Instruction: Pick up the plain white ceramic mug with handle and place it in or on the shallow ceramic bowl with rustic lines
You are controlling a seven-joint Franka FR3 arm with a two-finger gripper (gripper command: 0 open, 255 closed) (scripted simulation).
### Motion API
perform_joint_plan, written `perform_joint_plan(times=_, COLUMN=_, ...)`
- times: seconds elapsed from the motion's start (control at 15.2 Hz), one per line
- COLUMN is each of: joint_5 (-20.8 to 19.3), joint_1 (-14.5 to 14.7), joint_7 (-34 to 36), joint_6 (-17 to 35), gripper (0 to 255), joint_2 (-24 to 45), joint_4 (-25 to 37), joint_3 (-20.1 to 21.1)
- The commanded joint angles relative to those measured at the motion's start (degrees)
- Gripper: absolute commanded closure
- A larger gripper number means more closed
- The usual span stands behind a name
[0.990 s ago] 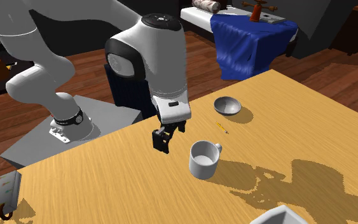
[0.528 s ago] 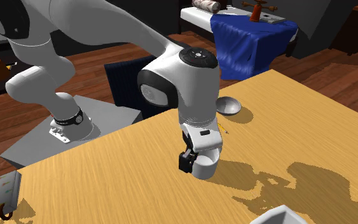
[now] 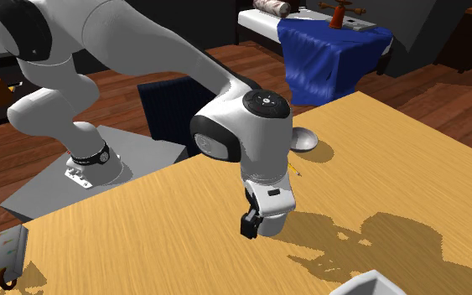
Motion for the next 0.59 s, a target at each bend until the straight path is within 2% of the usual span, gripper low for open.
perform_joint_plan(times=0.0, joint_5=0.06, joint_1=-0.07, joint_7=-0.1, joint_6=0.51, gripper=0, joint_2=0.44, joint_4=-0.05, joint_3=0.01)
perform_joint_plan(times=0.4, joint_5=0.06, joint_1=-0.07, joint_7=-0.1, joint_6=0.49, gripper=0, joint_2=0.44, joint_4=-0.05, joint_3=0.01)
perform_joint_plan(times=0.46, joint_5=0.06, joint_1=-0.07, joint_7=-0.1, joint_6=0.49, gripper=255, joint_2=0.44, joint_4=-0.05, joint_3=0.01)
perform_joint_plan(times=0.53, joint_5=0.06, joint_1=-0.07, joint_7=-0.1, joint_6=0.49, gripper=255, joint_2=0.44, joint_4=-0.05, joint_3=0.01)
